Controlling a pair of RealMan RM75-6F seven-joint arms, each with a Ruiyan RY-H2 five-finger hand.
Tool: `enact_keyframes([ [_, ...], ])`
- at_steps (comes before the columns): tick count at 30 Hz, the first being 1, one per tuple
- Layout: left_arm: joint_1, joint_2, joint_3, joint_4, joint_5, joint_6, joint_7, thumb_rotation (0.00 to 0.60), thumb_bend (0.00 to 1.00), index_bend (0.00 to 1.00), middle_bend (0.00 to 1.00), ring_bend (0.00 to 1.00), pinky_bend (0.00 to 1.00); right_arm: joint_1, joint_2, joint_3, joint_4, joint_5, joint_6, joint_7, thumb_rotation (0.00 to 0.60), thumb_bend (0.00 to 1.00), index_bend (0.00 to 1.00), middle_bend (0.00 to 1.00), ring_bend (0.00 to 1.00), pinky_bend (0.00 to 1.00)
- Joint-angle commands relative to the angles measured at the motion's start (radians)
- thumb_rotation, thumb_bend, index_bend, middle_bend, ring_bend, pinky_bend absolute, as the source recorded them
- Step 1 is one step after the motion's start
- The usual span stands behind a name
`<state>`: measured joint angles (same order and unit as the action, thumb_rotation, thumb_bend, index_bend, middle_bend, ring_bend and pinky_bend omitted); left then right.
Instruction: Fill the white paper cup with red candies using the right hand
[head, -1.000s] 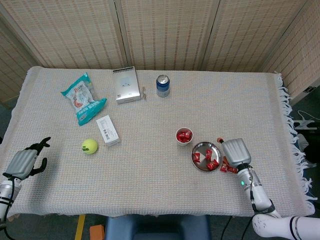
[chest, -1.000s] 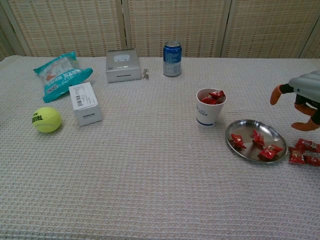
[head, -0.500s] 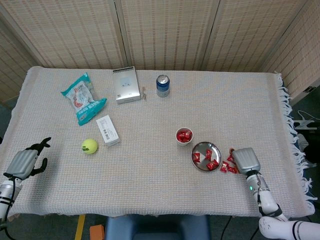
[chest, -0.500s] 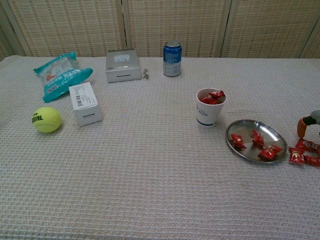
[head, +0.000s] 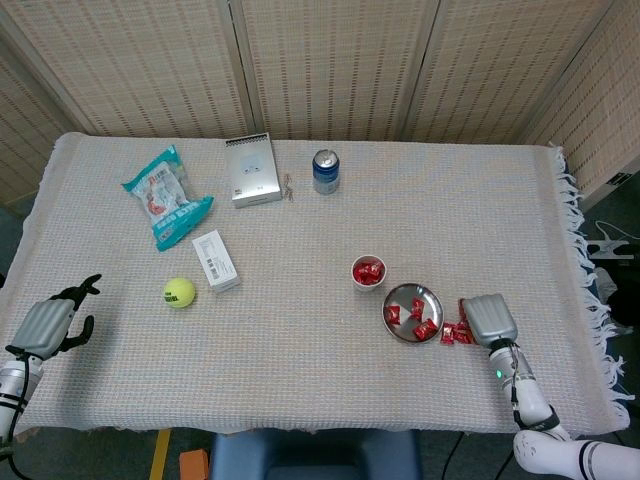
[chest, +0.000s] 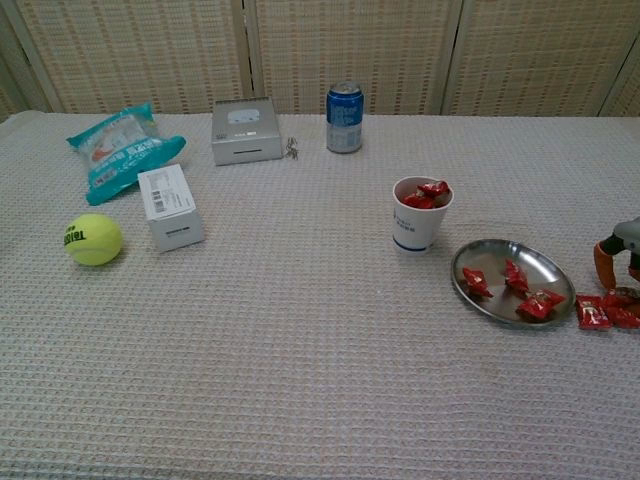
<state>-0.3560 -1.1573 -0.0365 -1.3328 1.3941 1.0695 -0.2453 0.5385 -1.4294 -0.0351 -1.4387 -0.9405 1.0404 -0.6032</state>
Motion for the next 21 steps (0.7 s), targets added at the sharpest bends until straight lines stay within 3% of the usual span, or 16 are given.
enact_keyframes([
  [1, 0.000, 0.000, 0.000, 0.000, 0.001, 0.000, -0.001, 0.600, 0.61, 0.00, 0.21, 0.18, 0.32, -0.002, 0.001, 0.004, -0.001, -0.002, -0.001, -0.001, 0.600, 0.24, 0.54, 0.84, 0.84, 1.00],
  [7, 0.000, 0.000, 0.000, 0.001, 0.001, 0.001, -0.001, 0.600, 0.61, 0.00, 0.21, 0.18, 0.32, -0.012, 0.043, 0.046, -0.055, -0.041, 0.041, 0.048, 0.600, 0.24, 0.55, 0.84, 0.84, 1.00],
  [14, -0.003, -0.005, 0.000, 0.000, -0.002, -0.004, 0.007, 0.600, 0.61, 0.00, 0.21, 0.18, 0.32, 0.020, 0.129, 0.146, -0.197, -0.070, 0.062, 0.108, 0.600, 0.24, 0.55, 0.84, 0.84, 1.00],
  [21, -0.002, -0.004, -0.002, 0.002, -0.007, -0.005, 0.005, 0.600, 0.61, 0.00, 0.21, 0.18, 0.32, 0.109, 0.098, 0.232, -0.271, -0.044, 0.049, 0.047, 0.600, 0.24, 0.55, 0.84, 0.85, 1.00],
])
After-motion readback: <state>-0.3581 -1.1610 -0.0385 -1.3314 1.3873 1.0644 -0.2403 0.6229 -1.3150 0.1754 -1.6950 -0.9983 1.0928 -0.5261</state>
